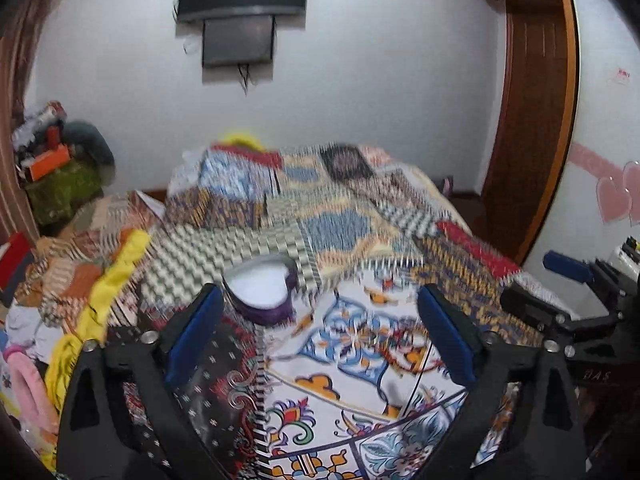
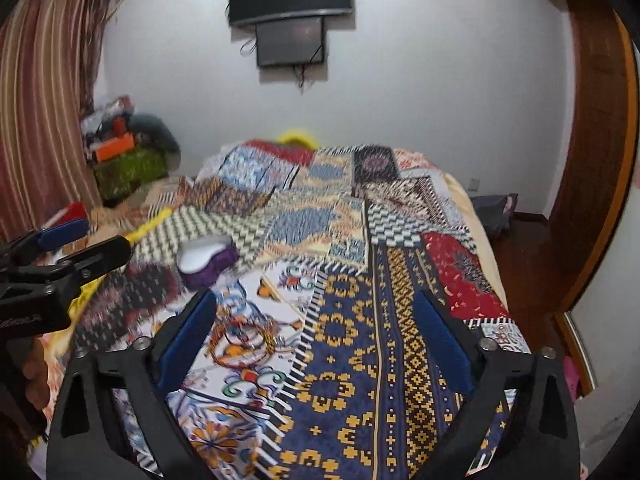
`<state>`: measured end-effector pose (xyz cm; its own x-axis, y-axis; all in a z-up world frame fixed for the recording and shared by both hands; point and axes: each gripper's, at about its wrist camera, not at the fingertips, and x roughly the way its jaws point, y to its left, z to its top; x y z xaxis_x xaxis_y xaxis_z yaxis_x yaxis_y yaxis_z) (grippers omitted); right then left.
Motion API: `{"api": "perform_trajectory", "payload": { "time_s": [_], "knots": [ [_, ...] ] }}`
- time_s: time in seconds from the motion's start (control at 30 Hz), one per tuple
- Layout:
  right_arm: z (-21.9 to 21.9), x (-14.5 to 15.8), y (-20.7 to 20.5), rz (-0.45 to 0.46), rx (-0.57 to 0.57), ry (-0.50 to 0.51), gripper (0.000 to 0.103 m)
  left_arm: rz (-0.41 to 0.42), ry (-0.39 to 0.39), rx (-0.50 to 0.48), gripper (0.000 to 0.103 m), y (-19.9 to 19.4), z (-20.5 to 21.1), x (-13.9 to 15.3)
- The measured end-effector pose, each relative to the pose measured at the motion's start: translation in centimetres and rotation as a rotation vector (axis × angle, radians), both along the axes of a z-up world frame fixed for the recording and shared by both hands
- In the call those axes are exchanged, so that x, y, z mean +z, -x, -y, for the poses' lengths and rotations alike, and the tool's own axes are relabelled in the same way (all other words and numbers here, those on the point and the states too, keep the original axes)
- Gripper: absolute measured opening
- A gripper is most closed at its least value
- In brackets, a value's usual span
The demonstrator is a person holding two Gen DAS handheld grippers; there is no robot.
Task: Organize jewelry
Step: 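Lower both tools toward the scattered rings and earrings on the bedspread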
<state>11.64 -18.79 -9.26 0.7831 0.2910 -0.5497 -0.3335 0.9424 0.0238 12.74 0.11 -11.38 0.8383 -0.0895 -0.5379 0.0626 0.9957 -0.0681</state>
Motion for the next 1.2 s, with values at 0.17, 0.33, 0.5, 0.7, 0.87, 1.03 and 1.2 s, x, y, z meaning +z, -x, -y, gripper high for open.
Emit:
{"api": "perform_trajectory", "payload": {
  "time_s": [0.17,0.33,0.5,0.7,0.87,1.03,1.2],
  "knots": [
    [-0.3,-1.4,-1.4,-0.064,0.070,0.043,0.071,-0.120,0.019,-0.052,0.070,-2.0,0.2,-2.8],
    [-0.9,-2.6,-3.3,-0.137,0.145,0.068,0.049,-0.202,0.047,-0.120,0.052,-3.3,0.6,-4.2],
    [-1.4,-3.3,-4.9,-0.215,0.228,0.064,0.035,-0.262,0.065,-0.159,0.038,-4.5,0.5,-5.0],
    [-2.3,-3.9,-6.4,-0.290,0.309,0.065,0.029,-0.315,0.051,-0.195,0.035,-5.4,0.6,-5.7],
    [-3.1,-4.6,-7.4,-0.339,0.345,0.068,0.021,-0.357,0.036,-0.201,0.035,-6.0,0.7,-6.2],
    [-3.4,-5.1,-7.8,-0.372,0.362,0.074,0.017,-0.383,0.013,-0.201,0.035,-6.4,0.9,-6.6],
    [-4.0,-5.7,-8.1,-0.397,0.387,0.091,0.014,-0.413,0.037,-0.219,0.035,-6.9,1.1,-7.1]
  ]
}}
